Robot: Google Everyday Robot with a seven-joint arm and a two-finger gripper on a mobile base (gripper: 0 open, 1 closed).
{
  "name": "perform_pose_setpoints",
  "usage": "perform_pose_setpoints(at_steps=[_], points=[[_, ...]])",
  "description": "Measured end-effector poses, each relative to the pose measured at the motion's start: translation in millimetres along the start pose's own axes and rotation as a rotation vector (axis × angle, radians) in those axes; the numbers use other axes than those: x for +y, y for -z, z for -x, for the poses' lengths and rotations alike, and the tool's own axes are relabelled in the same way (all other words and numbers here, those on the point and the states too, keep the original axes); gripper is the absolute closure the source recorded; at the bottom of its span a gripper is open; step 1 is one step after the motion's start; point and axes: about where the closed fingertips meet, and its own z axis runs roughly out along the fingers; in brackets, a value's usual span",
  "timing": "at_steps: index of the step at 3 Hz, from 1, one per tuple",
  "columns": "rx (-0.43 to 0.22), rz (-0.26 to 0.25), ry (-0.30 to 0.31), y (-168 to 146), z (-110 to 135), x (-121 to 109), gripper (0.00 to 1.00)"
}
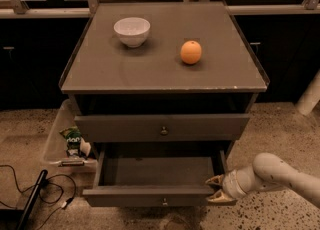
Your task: Open middle drawer
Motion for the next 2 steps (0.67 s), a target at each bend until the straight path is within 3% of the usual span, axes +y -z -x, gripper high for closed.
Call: perform_pose_setpoints(at_steps=[1,2], points=[[-0.01,0.008,-0.006,-0.8,1.3,-3.7,0.59],[-0.04,0.017,-0.027,1.0,-2.4,-1.8,0.61]])
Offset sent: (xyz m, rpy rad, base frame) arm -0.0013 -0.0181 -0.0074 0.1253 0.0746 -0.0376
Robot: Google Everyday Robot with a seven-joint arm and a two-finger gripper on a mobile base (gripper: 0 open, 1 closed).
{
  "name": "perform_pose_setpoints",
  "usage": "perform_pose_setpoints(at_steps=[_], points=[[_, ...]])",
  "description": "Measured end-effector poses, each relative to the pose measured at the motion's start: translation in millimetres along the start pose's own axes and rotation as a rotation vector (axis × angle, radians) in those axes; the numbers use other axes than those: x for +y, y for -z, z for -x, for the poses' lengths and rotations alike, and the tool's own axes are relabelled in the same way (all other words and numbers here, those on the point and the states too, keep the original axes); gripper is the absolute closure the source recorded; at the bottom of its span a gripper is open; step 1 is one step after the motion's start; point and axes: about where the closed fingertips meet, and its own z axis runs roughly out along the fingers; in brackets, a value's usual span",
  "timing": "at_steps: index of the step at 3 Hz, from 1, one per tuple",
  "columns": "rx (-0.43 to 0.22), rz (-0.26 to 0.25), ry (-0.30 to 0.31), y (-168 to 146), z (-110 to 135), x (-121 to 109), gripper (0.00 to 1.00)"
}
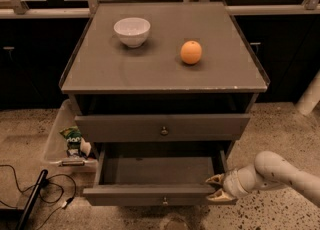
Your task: Open middle drawer
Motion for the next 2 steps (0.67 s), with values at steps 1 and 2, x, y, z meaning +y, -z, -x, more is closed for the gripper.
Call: perform_pose_setpoints(at_steps=[1,2], points=[[0.0,0.0,0.0,0.6,0.9,-0.1,0.85],[-0.009,-0.003,-0.006,2.1,0.5,6.4,1.0]])
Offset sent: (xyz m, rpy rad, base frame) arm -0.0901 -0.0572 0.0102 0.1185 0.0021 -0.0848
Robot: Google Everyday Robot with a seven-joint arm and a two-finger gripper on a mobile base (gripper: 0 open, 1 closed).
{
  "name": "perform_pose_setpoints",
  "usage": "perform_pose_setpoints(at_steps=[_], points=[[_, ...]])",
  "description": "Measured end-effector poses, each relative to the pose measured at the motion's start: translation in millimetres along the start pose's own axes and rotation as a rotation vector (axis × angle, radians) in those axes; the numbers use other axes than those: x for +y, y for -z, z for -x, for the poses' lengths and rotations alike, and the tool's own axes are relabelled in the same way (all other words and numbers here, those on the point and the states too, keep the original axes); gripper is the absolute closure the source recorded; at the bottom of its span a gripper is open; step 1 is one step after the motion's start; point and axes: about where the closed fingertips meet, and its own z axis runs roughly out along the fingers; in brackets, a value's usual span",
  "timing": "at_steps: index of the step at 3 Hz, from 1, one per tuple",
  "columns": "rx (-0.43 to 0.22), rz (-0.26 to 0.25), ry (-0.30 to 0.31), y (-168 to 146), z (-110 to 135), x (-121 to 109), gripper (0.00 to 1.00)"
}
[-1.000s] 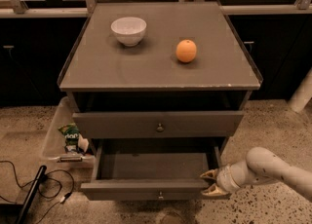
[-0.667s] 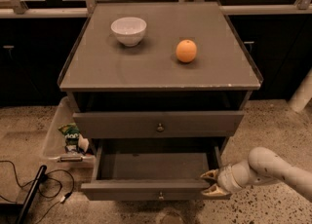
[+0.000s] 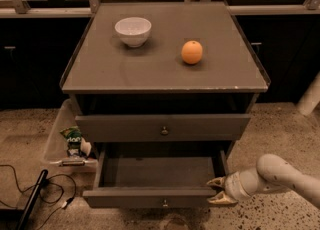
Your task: Open middle drawer
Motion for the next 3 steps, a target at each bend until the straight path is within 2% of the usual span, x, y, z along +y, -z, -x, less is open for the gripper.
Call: perform_pose_setpoints(at_steps=[2,3], points=[[-0.013,-0.002,0.016,3,8,8,1.0],[-0.016,0.0,0.008,5,4,21,0.81]])
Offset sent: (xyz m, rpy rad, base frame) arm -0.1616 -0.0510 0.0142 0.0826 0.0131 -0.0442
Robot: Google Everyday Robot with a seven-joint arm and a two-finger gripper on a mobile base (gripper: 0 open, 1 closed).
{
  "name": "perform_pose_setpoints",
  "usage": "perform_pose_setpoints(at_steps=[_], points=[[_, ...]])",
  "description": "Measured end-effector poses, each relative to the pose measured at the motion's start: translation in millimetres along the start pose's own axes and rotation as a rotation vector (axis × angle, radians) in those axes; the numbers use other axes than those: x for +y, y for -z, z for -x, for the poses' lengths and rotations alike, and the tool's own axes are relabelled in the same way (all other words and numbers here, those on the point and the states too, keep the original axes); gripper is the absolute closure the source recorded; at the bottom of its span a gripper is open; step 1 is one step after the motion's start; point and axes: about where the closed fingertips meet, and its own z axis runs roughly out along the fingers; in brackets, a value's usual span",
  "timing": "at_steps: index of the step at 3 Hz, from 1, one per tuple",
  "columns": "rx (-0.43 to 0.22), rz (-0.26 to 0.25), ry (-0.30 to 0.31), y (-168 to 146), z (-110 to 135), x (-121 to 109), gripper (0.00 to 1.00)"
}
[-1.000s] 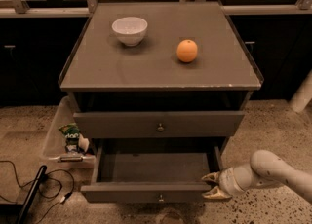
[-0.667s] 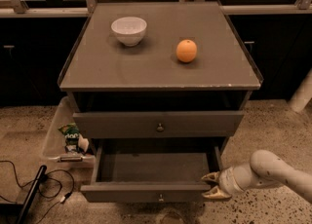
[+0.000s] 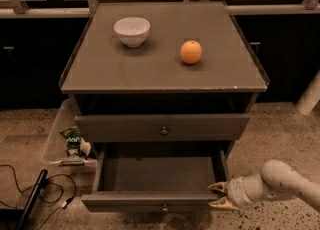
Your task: Open middle drawer
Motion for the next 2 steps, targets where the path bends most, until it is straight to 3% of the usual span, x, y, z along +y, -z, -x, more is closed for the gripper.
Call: perform_pose_setpoints(at_steps=[2], points=[[0.0,0.0,0.0,-0.1,0.0,0.0,0.35]])
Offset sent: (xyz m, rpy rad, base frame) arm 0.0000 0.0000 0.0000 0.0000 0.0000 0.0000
